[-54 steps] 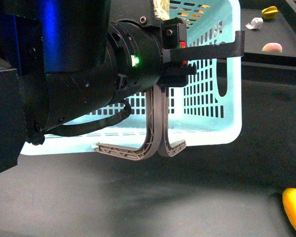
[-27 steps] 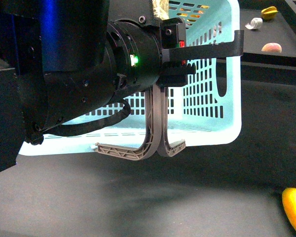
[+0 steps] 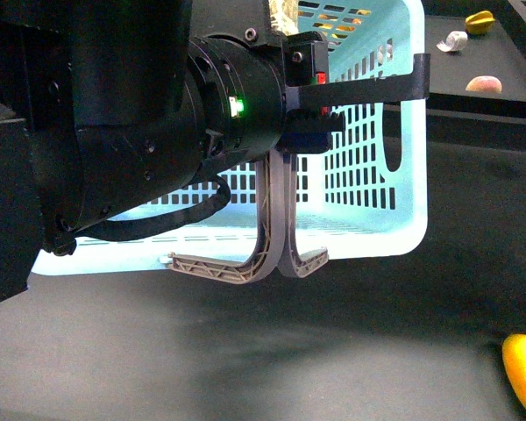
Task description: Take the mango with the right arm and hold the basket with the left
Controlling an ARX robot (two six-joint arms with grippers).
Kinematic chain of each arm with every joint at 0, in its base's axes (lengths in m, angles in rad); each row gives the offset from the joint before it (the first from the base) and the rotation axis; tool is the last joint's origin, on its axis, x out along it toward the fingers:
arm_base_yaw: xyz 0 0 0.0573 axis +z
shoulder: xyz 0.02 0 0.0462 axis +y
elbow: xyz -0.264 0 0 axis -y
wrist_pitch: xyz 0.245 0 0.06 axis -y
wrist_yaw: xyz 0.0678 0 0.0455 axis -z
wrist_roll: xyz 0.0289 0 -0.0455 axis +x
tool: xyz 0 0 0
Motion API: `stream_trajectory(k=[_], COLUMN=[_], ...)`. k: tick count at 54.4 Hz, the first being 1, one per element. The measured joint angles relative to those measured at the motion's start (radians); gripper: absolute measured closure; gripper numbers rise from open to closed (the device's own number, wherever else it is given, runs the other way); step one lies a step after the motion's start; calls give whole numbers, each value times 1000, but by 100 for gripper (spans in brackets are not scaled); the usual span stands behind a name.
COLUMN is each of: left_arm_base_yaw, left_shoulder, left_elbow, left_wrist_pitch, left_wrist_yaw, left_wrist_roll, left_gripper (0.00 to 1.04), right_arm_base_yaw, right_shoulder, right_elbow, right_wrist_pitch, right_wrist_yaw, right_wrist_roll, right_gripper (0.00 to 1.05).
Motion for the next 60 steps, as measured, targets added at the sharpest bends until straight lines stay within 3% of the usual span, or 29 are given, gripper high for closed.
stream_trajectory(k=[16,22,42,60], left_arm_base_yaw=[-1,0,0,0], left_shoulder=[0,0,0,0], left_elbow=[0,0,0,0], left_wrist_pitch=[0,0,0,0], left_wrist_yaw=[0,0,0,0], left_wrist_roll=[2,2,2,2], left_gripper=[100,100,100,100], right_arm_base_yaw=[-71,-83,-113,-121], right_shoulder=[720,918,1309,1490], right_elbow=[88,136,304,416], right_wrist_pitch=[487,565,615,600], right_wrist_yaw=[-36,-37,-25,-23], right_wrist_roll=[-43,-60,-76,-92], right_gripper=[8,8,8,8])
